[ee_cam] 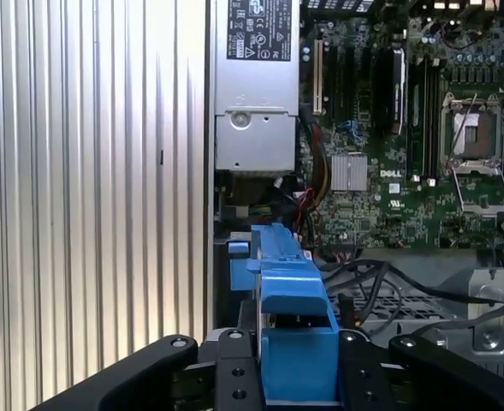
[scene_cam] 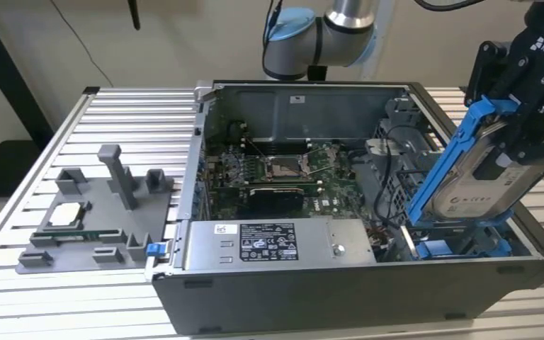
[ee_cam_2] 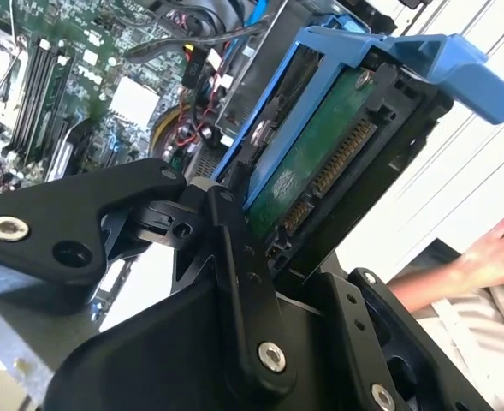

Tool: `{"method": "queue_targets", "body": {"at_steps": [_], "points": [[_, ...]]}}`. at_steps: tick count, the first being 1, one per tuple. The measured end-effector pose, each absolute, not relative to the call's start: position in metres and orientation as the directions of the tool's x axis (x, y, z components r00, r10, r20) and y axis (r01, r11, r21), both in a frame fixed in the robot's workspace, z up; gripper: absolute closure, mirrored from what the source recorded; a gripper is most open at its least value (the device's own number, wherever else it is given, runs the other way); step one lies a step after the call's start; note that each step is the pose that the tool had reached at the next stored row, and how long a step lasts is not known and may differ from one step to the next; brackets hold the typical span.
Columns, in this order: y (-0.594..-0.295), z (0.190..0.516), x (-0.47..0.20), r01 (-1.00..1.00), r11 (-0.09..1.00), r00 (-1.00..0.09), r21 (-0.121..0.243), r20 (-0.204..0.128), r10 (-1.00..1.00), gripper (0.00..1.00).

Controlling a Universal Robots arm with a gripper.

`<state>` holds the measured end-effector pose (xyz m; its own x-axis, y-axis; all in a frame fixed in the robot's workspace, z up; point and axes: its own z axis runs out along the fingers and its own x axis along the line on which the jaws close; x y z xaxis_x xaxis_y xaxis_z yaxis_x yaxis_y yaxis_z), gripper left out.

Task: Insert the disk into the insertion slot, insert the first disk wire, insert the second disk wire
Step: 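Insert the disk into the insertion slot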

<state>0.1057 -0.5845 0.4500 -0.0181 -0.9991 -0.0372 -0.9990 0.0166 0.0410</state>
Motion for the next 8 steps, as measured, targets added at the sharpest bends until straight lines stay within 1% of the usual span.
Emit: {"method": "queue_targets", "body": {"at_steps": [3, 8], "points": [[-0.587, 0.447, 0.11, -0.999, 0.016, -0.018, 0.043, -0.046, -0.999, 1.0], [-0.588, 0.44, 0.117, -0.999, 0.016, -0.018, 0.046, -0.05, -0.999, 1.0]]}}
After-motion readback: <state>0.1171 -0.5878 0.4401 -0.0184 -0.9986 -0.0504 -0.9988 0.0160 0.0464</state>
